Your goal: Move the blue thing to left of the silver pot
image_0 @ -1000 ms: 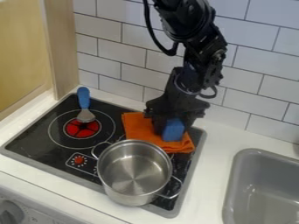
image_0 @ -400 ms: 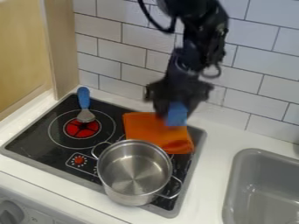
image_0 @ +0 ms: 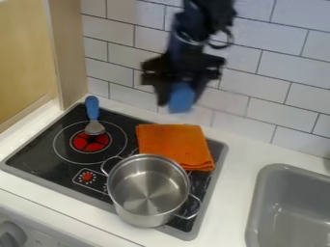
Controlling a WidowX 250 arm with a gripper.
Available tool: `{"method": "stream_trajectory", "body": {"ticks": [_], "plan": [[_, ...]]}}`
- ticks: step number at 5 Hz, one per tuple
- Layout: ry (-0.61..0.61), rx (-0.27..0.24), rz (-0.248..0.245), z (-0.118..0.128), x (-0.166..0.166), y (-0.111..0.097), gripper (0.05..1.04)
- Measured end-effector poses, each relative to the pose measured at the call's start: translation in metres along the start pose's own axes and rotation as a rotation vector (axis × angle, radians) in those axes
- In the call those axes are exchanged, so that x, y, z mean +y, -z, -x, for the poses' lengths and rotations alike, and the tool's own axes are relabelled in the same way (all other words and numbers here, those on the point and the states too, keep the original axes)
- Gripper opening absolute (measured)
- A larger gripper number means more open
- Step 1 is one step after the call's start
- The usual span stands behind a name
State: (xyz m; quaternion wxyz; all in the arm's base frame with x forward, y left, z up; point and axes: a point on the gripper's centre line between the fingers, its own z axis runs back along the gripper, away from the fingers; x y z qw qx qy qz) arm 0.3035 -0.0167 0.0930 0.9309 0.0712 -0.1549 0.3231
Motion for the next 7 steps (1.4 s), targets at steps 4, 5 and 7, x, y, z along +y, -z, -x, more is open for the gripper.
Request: {"method": "stream_trajectory", "body": {"ticks": [4, 5, 7], "plan": [[-0.148, 0.007, -0.078, 0.008, 0.135, 0.015, 0.569], [-0.157, 0.014, -0.093, 0.008, 0.149, 0.03, 0.569], [-0.112, 0.037, -0.125, 0.018, 0.159, 0.067, 0.569]]}}
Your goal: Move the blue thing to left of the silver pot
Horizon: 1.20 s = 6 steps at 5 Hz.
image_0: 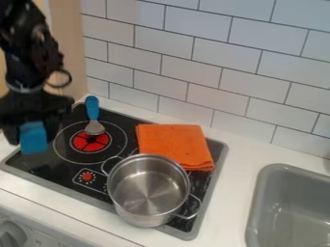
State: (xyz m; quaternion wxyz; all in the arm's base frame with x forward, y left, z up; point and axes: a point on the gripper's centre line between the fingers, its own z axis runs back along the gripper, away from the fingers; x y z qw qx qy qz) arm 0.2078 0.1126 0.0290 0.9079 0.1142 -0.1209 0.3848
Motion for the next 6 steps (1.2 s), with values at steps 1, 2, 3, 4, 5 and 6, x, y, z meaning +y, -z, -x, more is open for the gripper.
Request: {"method": "stream_trajectory", "body": {"ticks": [1, 2, 3, 4, 5, 6], "plan": [[-0.006, 0.004, -0.024, 0.004, 0.001, 0.014, 0.569], [-0.014, 0.017, -0.032, 0.008, -0.004, 0.021, 0.569], [-0.023, 0.011, -0.03, 0.005, -0.011, 0.024, 0.569], [-0.048, 0.006, -0.022, 0.001, -0.015, 0.026, 0.646], [-0.06, 0.022, -0.025, 0.003, -0.014, 0.026, 0.928], [-0.062, 0.022, -0.025, 0.003, -0.014, 0.025, 0.999]]}}
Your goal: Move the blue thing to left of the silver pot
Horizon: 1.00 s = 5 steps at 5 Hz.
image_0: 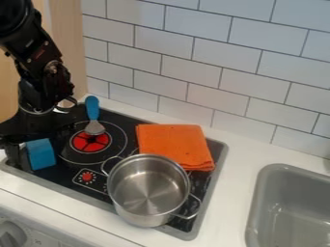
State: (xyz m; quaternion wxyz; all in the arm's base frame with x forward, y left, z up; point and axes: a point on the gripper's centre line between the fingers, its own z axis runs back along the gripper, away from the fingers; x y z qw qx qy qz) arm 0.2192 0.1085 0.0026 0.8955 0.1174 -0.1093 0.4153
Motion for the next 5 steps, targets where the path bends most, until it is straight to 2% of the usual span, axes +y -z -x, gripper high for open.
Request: {"method": "stream_trajectory", "body": {"ticks": [1, 2, 5], "plan": [[0.01, 0.005, 0.008, 0.002, 0.001, -0.006, 1.001], [0.009, -0.013, 0.033, -0.002, 0.001, -0.019, 1.001], [0.052, -0.037, 0.136, 0.0, 0.006, -0.08, 1.001]]}}
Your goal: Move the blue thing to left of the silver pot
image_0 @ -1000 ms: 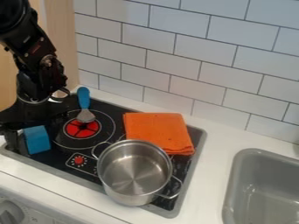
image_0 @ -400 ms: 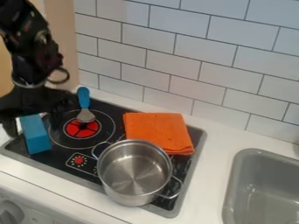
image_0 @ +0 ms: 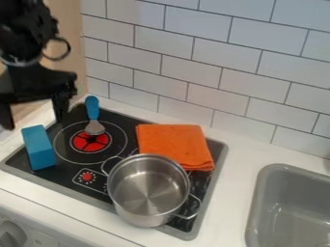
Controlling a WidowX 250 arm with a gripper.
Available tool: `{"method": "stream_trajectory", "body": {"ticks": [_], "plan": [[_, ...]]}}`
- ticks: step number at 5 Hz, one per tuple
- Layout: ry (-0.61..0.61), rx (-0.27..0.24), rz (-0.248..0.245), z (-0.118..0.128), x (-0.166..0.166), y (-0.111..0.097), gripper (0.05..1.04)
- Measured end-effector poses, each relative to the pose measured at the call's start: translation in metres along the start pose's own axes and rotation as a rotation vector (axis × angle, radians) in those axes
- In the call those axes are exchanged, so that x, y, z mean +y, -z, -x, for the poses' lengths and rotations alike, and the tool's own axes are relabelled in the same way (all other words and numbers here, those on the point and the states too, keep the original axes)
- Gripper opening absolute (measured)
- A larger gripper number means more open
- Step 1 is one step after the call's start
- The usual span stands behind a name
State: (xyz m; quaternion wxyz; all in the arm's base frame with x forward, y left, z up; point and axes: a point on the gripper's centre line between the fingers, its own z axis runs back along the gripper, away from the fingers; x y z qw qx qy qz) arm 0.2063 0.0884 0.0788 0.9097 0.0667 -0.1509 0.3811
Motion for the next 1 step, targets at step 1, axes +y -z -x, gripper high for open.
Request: {"method": "stream_trajectory", "body": {"ticks": [1], "plan": [[0.035, -0.022, 0.032, 0.0012, 0.0012, -0.0196, 1.001]]}}
